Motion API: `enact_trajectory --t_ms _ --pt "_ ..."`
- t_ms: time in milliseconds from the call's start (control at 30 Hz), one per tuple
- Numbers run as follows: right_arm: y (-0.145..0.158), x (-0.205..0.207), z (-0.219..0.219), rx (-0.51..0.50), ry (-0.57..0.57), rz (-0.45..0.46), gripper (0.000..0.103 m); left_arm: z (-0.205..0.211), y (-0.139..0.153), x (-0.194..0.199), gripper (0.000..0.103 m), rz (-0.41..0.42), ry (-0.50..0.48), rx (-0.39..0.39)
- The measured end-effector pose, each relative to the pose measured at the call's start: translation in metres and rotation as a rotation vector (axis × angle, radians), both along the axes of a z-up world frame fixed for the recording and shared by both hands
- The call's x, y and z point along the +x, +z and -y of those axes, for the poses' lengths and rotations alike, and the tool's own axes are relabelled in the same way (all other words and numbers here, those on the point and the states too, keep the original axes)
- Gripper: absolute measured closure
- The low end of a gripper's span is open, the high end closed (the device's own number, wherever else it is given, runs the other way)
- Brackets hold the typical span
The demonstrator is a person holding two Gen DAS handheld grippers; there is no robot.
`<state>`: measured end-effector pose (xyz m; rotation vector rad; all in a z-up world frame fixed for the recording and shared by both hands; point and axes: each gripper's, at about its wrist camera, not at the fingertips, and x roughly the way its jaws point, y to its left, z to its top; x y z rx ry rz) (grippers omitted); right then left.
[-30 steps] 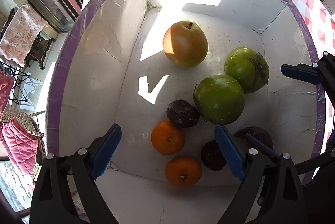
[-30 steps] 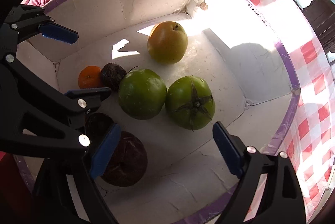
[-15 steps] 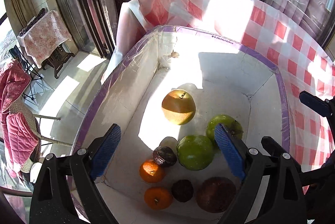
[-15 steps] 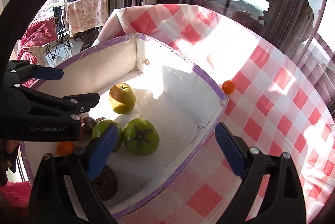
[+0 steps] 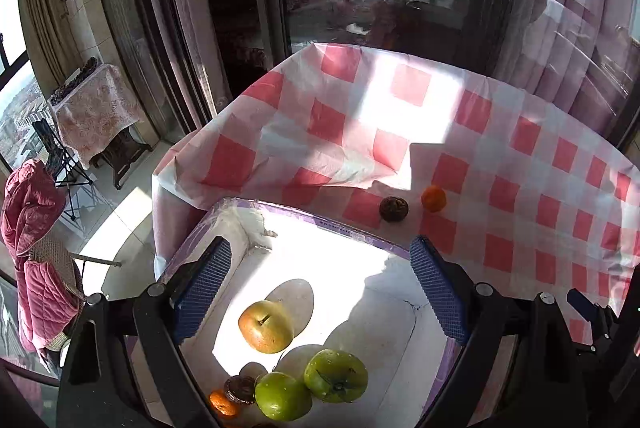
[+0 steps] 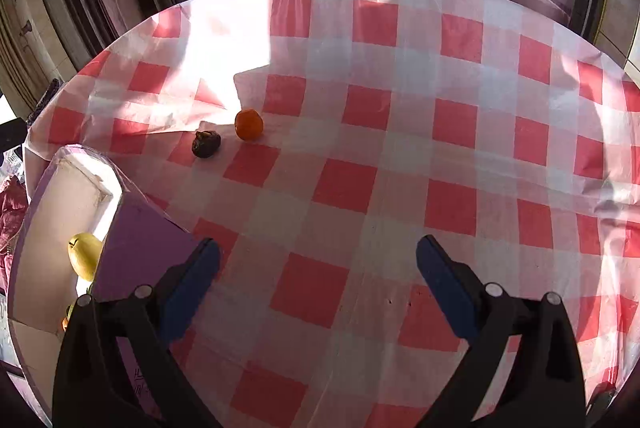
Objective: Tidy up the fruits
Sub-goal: 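Move both open tools back toward the tangerine and date on the cloth, then grasp the tangerine with the right tool while the left tool grasps the dark date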
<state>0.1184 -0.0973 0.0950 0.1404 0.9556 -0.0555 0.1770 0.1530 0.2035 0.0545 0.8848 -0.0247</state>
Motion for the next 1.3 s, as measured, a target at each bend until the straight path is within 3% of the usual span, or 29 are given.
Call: enact_trajectory --t_ms 200,400,500,667,833,933,1033,1133,1167,1300 --pt "-0.034 0.014 0.031 0.056 0.011 -0.066 0.004 0.041 0.001 0.02 0.015 -0.007 -0.017 0.011" --pt "-0.066 0.053 0.028 0.048 0.099 -0.137 0.005 0.059 -0.013 0.032 0.015 -0.058 -0.045 0.064" --pt "-0.078 0.082 0.017 0.047 0.166 -0.157 0.006 0.067 -0.019 0.037 0.015 -0.085 -0.066 0.107" --pt "-0.082 0.141 -0.019 0.044 0.304 -0.126 0.01 0.064 -0.027 0.044 0.015 -0.131 -0.023 0.098" --pt "-0.09 0.193 -0.062 -0.069 0.423 -0.107 0.017 0.059 -0.029 0.052 0.015 -0.16 -0.01 0.127" --pt "-0.093 0.212 -0.078 -0.099 0.468 -0.088 0.019 0.057 -0.028 0.066 0.015 -0.199 -0.009 0.102" --pt "-0.094 0.219 -0.088 -0.125 0.497 -0.07 0.026 0.057 -0.034 0.091 0.015 -0.295 0.001 0.055" --pt "-0.09 0.216 -0.089 -0.124 0.515 -0.042 0.061 0.061 -0.051 0.123 0.015 -0.43 0.026 0.019" --pt "-0.089 0.214 -0.087 -0.119 0.512 -0.043 0.068 0.062 -0.059 0.135 0.015 -0.484 0.035 0.0" --pt "-0.086 0.198 -0.059 -0.037 0.419 -0.05 0.068 0.068 -0.097 0.175 0.016 -0.661 0.096 -0.101"
